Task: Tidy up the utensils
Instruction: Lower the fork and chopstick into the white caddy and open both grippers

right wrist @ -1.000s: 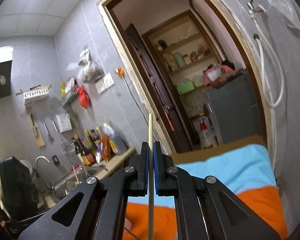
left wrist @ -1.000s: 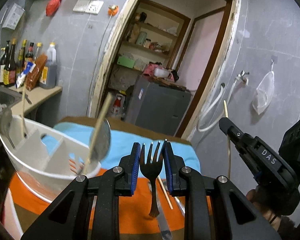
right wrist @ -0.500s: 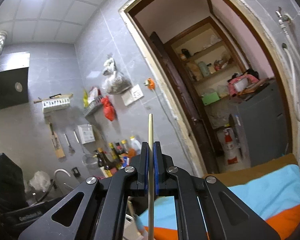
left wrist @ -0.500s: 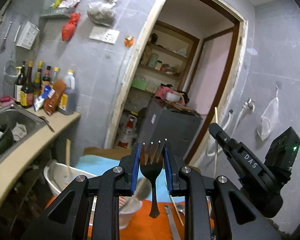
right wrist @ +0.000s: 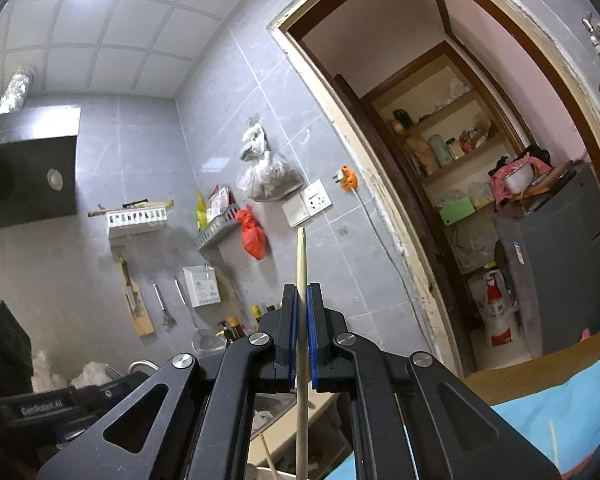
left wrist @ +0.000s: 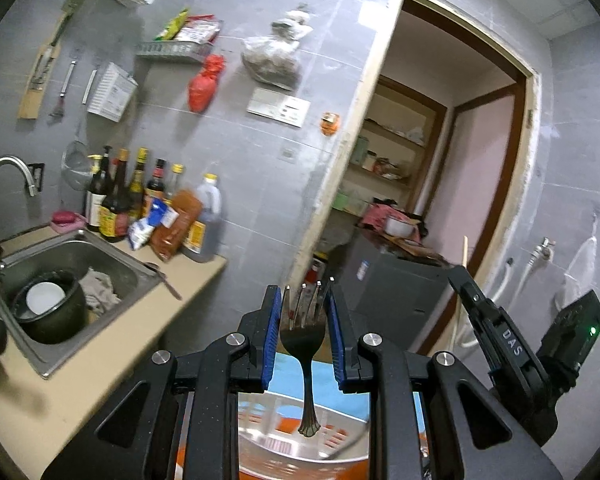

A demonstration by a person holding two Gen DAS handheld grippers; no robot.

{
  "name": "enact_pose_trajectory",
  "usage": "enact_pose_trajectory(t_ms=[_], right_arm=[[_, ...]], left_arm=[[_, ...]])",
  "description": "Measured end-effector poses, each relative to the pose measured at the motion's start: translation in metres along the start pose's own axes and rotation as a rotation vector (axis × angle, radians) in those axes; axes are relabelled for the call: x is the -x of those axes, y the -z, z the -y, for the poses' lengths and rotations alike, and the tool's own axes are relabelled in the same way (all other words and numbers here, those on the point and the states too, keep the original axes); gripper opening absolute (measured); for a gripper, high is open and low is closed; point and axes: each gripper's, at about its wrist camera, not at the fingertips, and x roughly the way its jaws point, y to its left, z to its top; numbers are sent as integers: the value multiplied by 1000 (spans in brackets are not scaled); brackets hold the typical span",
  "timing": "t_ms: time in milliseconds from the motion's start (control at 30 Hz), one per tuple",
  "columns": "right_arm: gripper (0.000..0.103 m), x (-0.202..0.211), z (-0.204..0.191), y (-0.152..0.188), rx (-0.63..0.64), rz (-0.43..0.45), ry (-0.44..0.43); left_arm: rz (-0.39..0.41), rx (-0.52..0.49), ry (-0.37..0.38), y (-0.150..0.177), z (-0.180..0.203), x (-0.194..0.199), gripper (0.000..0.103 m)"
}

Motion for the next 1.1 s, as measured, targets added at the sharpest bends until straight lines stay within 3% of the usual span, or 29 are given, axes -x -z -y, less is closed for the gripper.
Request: enact_pose_trajectory(t_ms=[167,533,1100], right_arm=[[3,-11,-16,20,55,26,60],[3,-18,-39,79,247,60,225],[4,-10,-53,105,422,84,237]], left_arm=[[3,-3,-36,4,-22,-7,19],[-40,-52,-40,38,-38,-33,19],[-90,-74,-19,60,-39,-53,19]])
